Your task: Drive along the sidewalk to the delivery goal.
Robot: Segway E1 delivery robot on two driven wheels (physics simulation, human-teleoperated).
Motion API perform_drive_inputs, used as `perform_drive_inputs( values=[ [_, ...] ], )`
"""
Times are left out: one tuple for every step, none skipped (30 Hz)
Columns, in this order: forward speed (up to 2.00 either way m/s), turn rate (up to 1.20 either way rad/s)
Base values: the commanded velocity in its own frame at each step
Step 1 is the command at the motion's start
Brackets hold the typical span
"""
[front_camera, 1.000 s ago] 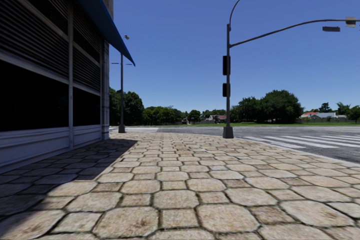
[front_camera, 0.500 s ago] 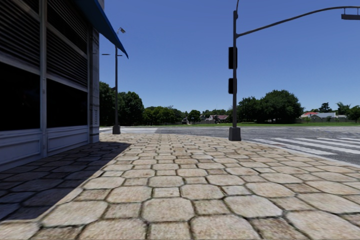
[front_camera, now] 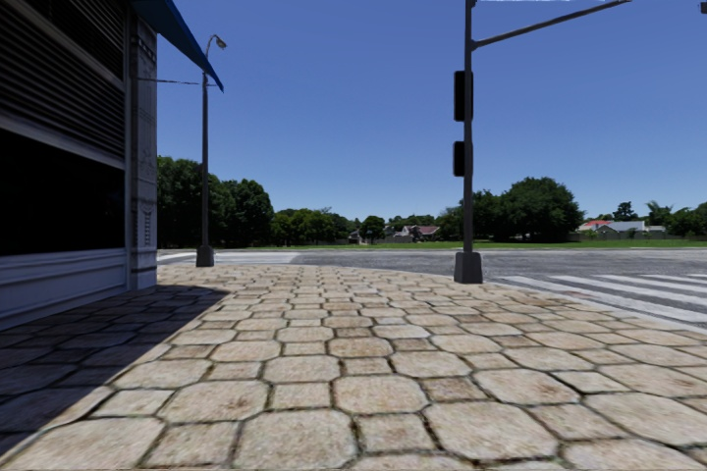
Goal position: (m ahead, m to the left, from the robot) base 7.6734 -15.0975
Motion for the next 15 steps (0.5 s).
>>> perform_drive_inputs(
  values=[
    [2.0, -0.37],
    [2.0, -0.43],
    [2.0, -0.46],
    [2.0, -0.46],
    [2.0, -0.46],
    [2.0, -0.46],
    [2.0, -0.46],
    [2.0, -0.46],
    [2.0, -0.46],
    [2.0, -0.47],
    [2.0, -0.47],
    [2.0, -0.47],
    [2.0, -0.47],
    [2.0, -0.47],
    [2.0, -0.47]
  ],
)
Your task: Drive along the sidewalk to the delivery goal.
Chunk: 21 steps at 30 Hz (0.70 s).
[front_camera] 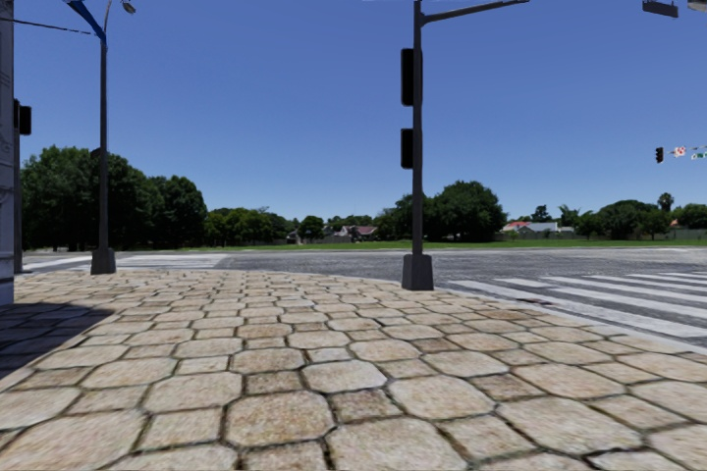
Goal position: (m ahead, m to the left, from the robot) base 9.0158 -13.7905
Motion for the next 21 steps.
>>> perform_drive_inputs(
  values=[
    [2.0, -0.47],
    [2.0, -0.49],
    [2.0, -0.51],
    [2.0, -0.51],
    [2.0, -0.51],
    [2.0, -0.51],
    [2.0, -0.51],
    [2.0, -0.51],
    [2.0, -0.51],
    [2.0, -0.51],
    [2.0, -0.51],
    [2.0, -0.51],
    [2.0, -0.51],
    [2.0, -0.51],
    [2.0, -0.51],
    [2.0, -0.51],
    [2.0, -0.51],
    [2.0, -0.51],
    [2.0, -0.51],
    [2.0, -0.51],
    [2.0, -0.51]
  ],
)
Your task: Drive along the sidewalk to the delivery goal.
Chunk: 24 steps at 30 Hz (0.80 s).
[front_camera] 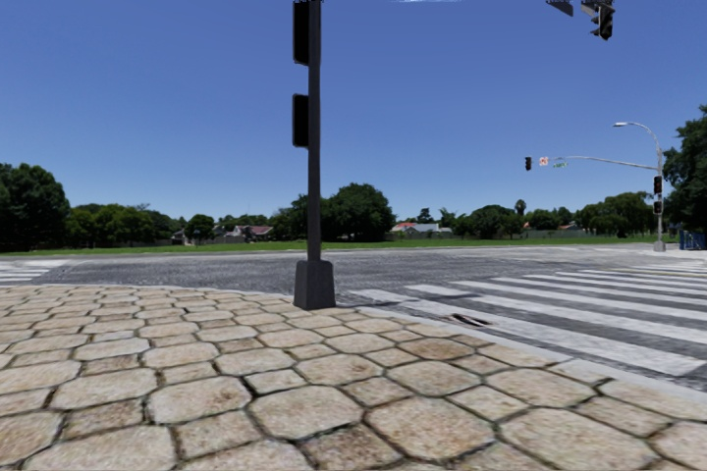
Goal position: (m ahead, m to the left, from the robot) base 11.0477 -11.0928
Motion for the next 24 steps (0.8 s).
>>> perform_drive_inputs(
  values=[
    [2.0, -0.51],
    [2.0, -0.51],
    [2.0, -0.51],
    [2.0, -0.51],
    [2.0, -0.51],
    [2.0, -0.51],
    [2.0, -0.51],
    [2.0, -0.51],
    [2.0, -0.51],
    [2.0, -0.51],
    [2.0, -0.51],
    [2.0, -0.51],
    [2.0, -0.51],
    [2.0, -0.51],
    [2.0, -0.51],
    [2.0, -0.51],
    [2.0, -0.51],
    [2.0, -0.52],
    [2.0, -0.52],
    [2.0, -0.54],
    [2.0, -0.57],
    [2.0, -0.57],
    [2.0, -0.58],
    [2.0, -0.58]
  ],
)
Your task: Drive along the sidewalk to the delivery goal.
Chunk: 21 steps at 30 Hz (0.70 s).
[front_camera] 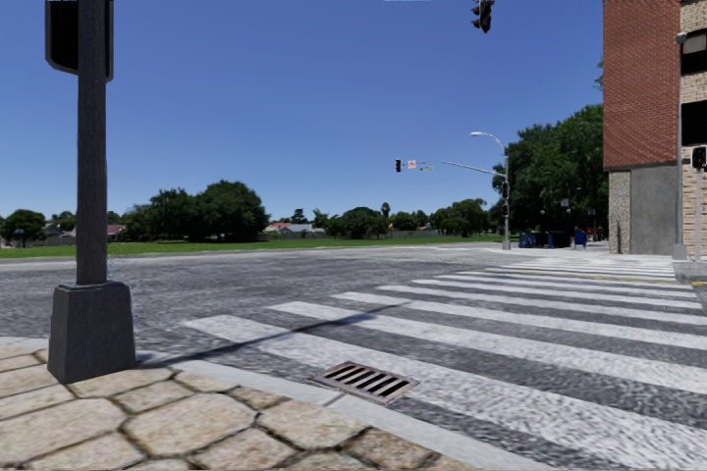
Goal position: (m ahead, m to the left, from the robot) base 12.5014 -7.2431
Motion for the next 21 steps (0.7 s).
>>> perform_drive_inputs(
  values=[
    [2.0, -0.58],
    [2.0, -0.58],
    [2.0, -0.58],
    [2.0, -0.58],
    [2.0, -0.58],
    [2.0, -0.58],
    [2.0, -0.58],
    [2.0, -0.58],
    [2.0, -0.58],
    [2.0, -0.58],
    [2.0, -0.58],
    [2.0, -0.58],
    [2.0, -0.58],
    [2.0, -0.58],
    [2.0, -0.58],
    [2.0, -0.58],
    [1.92, -0.58],
    [1.7, -0.58],
    [1.7, -0.58],
    [1.58, -0.58],
    [1.47, -0.58]
  ],
)
